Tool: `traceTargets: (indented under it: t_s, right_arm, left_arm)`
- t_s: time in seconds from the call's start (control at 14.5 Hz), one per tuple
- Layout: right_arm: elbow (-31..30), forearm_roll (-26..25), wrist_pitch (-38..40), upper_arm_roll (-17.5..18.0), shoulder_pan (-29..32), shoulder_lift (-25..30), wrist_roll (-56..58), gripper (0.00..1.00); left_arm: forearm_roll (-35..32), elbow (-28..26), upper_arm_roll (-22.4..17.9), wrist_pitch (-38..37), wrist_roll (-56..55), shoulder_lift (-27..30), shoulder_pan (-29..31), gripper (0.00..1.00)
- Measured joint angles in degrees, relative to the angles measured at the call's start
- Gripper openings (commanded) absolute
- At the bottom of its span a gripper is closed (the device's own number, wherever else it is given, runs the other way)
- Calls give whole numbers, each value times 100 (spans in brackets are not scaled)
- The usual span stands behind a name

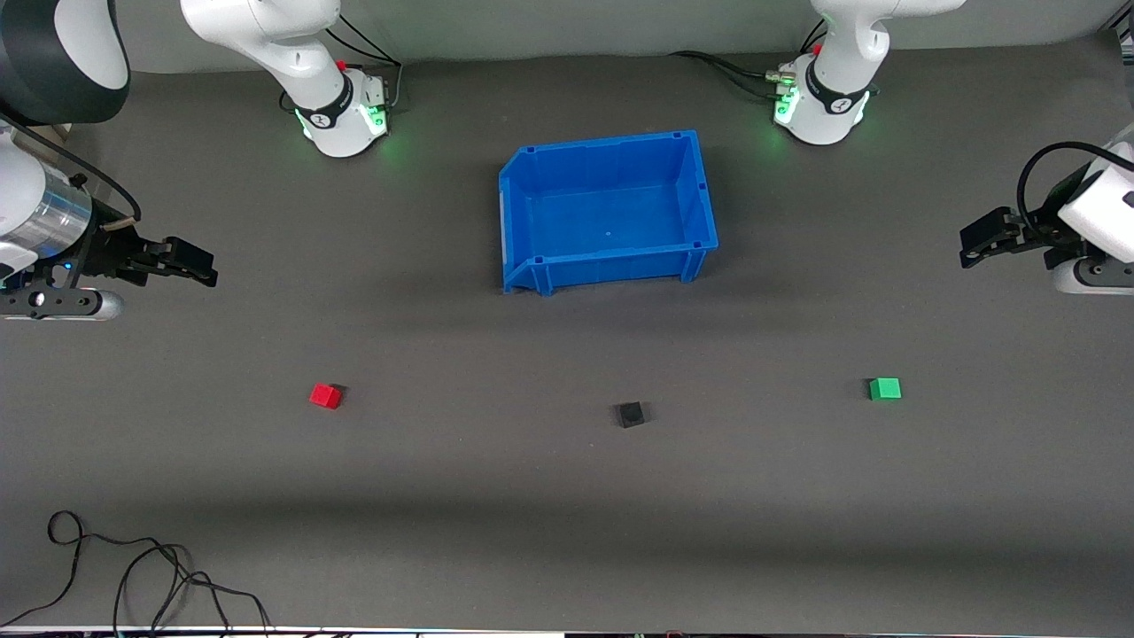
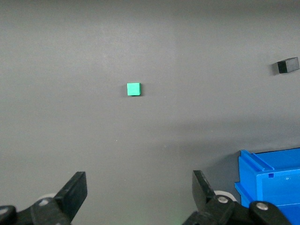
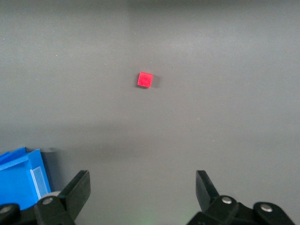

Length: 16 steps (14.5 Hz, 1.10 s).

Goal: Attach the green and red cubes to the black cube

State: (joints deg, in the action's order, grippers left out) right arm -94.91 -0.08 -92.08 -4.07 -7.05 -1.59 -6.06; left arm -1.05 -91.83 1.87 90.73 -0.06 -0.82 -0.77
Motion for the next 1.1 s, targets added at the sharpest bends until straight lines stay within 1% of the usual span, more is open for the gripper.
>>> traceTargets:
  t_s: [0.55,0.69,0.83,1.1]
  right_arm:
    - [1,0,-4,0,-6,0,-1,100]
    - [1,0,-4,0,-6,0,-1,100]
    - [-8,0,-11,-18,-2,-9,-8,100]
    - [-51,0,-195,-81,12,-220,-9,100]
  left_arm:
    - [0,5,0,0,-15,-1,0,100]
    - [7,4,-8,0,-189,-9,10,100]
    - [105,4,-17,0,-955,-38,88,100]
    - [276,2,-26,15,-3140,-283,236,100]
